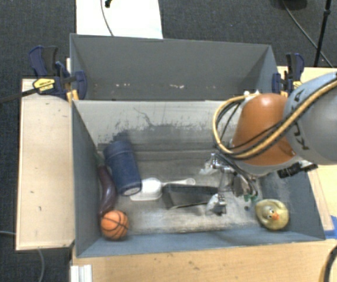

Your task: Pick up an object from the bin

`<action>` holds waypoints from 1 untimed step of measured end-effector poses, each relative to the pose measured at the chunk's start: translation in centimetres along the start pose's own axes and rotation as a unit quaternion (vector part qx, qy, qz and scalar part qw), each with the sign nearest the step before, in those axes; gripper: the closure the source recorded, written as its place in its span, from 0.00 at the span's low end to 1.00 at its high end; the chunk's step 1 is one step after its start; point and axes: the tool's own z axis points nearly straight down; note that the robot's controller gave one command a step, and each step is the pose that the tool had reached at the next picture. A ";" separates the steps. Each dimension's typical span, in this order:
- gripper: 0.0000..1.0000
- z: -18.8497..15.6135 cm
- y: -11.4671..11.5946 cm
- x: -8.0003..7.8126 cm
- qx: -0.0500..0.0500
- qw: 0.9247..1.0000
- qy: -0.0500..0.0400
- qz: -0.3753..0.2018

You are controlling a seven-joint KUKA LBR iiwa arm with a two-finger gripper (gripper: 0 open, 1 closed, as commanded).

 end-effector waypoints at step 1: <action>1.00 2.7 1.8 -3.8 -0.001 0.995 -0.002 -0.100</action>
Offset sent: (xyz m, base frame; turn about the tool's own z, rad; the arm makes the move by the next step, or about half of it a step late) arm 0.0000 0.0000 0.0000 0.0000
